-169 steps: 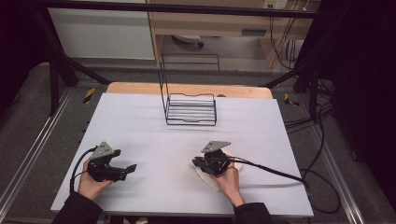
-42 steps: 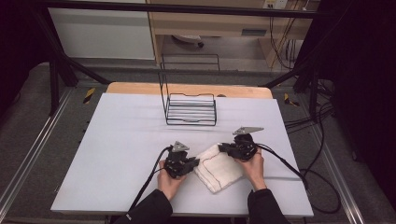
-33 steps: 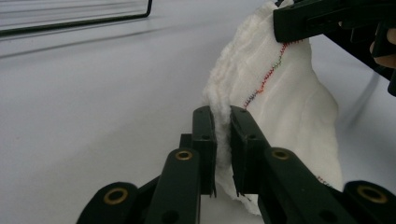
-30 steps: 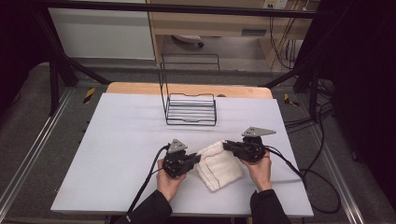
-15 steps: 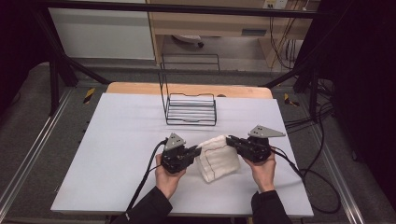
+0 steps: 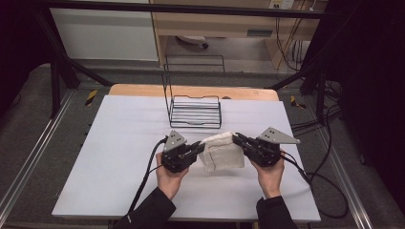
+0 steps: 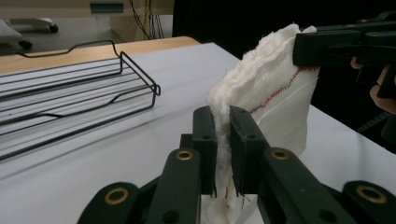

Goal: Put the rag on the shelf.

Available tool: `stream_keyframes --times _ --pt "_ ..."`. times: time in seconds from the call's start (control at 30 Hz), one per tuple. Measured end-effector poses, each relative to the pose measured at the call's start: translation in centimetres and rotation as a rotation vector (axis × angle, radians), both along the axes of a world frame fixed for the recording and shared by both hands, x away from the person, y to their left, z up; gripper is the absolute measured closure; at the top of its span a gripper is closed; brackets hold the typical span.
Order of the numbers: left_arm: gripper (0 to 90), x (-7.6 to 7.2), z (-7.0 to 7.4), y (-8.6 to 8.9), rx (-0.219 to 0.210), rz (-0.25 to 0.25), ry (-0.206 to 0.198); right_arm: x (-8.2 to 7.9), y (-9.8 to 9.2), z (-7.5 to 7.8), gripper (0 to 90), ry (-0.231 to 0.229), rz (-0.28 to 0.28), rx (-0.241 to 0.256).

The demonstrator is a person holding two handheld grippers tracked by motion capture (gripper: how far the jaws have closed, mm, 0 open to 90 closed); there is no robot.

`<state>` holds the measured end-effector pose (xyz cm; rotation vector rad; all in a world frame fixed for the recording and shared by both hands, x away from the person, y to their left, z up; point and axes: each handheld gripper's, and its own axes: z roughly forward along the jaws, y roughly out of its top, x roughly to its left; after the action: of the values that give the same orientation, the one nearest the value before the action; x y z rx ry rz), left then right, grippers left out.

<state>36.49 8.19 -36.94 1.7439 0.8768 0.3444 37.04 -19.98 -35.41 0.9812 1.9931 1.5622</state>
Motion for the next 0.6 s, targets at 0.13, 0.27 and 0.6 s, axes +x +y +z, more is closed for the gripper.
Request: stream_keyframes --times 0.13,0.27,0.6 --pt "81.4 0.0 0.7 0.3 -0.020 0.007 -0.032 -0.4 0.2 0.5 82.4 -0.030 -0.011 0.020" --pt "81.4 0.0 1.2 0.6 -0.036 0.013 -0.047 -0.6 0.4 0.9 82.4 -0.055 -0.017 0.031" --pt "81.5 0.2 2.7 1.5 -0.065 0.025 -0.102 -1.0 1.2 2.0 82.4 -0.097 -0.022 0.071"
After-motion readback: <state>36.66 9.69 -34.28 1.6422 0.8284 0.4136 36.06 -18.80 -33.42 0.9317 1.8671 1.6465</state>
